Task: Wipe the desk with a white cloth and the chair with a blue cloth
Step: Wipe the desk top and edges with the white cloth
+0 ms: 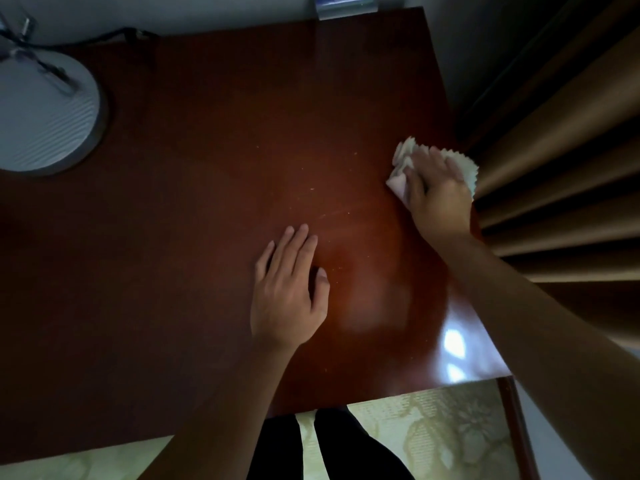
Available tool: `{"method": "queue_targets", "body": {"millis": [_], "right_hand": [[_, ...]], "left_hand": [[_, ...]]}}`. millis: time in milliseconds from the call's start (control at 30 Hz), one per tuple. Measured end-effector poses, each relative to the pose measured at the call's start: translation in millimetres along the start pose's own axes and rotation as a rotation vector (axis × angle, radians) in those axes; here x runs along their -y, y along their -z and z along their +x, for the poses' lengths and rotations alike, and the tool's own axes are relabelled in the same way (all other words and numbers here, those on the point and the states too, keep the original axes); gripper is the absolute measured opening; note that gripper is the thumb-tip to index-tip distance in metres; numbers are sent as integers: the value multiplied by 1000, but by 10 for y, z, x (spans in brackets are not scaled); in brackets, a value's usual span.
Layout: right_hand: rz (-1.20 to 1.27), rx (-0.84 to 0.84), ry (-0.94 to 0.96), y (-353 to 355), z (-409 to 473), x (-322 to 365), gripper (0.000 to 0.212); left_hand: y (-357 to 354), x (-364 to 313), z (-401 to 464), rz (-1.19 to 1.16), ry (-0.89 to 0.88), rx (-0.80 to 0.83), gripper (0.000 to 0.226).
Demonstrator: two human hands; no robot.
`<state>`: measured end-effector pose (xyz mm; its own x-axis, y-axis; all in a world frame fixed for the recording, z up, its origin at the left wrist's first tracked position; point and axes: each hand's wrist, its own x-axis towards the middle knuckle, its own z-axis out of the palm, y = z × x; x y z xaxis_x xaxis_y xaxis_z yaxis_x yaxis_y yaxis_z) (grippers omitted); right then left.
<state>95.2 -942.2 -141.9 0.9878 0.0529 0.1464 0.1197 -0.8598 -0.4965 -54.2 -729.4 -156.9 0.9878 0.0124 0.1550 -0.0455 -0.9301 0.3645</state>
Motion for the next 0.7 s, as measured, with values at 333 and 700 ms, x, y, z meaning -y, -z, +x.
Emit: {"method": "queue_targets", "body": {"millis": [333,700], "right_hand": [[6,-10,19,35,-303,41,31],[47,42,-69,-112,272,171,38]], "left_hand": [[-18,9,-10,10,0,10,46],[6,10,-9,-8,0,32,47]]}}
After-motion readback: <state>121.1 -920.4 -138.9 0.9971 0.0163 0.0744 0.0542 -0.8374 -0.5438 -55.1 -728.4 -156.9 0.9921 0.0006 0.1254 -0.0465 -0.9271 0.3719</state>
